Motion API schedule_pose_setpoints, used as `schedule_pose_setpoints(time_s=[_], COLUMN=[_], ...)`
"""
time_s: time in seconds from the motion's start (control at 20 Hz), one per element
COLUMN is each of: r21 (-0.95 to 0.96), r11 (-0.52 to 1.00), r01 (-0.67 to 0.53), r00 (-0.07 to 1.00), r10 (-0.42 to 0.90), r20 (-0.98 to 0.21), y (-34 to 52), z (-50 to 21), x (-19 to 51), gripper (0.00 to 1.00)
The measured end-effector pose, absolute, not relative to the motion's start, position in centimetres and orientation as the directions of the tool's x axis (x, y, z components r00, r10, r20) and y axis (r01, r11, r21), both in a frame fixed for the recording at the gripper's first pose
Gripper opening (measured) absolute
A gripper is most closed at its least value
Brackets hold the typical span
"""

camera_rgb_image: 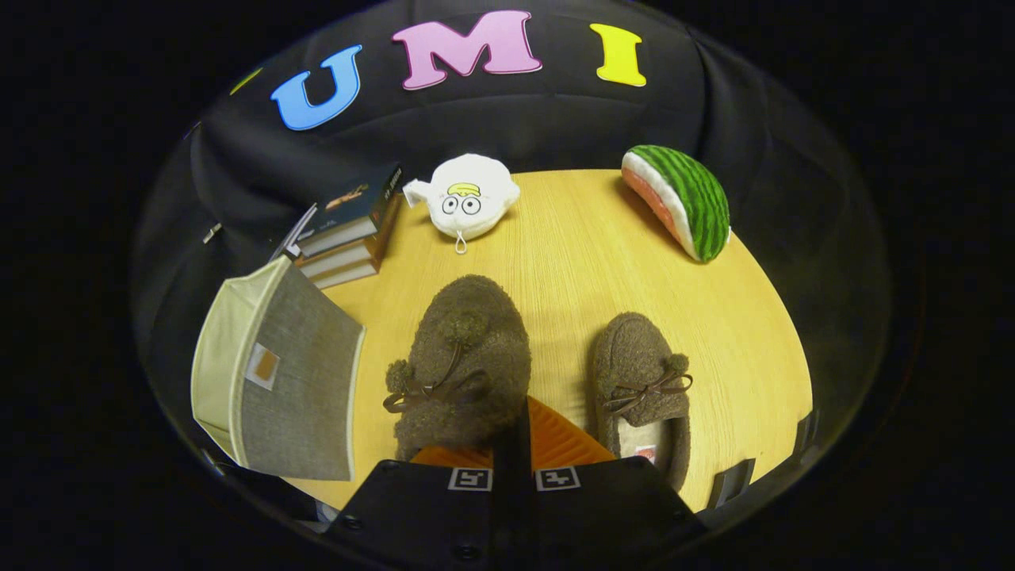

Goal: Open the storage box then place both shoes into the box .Put the left shoe in first, then the right shoe, with the right side of both shoes facing outward in a uniform manner.

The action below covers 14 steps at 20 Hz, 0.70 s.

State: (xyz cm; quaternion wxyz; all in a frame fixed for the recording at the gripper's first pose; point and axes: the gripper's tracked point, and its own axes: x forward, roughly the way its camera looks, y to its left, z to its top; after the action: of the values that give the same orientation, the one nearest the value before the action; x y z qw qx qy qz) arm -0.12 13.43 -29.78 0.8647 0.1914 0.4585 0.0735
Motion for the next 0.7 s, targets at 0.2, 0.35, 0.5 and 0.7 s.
schedule_pose_setpoints(time_s=[0.2,0.35,0.5,0.7], r21=[0.440,0.466,0.518,0.555], r11=[0.897,0.885,0.854,0.826], r01=[0.039,-0.003,-0.053,-0.102], r00=[0.639,0.699,0.710,0.694], r10=[0.316,0.335,0.397,0.459], r20=[-0.701,-0.631,-0.581,-0.555], y=[14.1,16.0,19.5,24.8], z=[-22.5,-17.4,-12.6,-9.0], x=[1.5,3.5,4.3,4.6], gripper=[0.05,0.05,0.05,0.05])
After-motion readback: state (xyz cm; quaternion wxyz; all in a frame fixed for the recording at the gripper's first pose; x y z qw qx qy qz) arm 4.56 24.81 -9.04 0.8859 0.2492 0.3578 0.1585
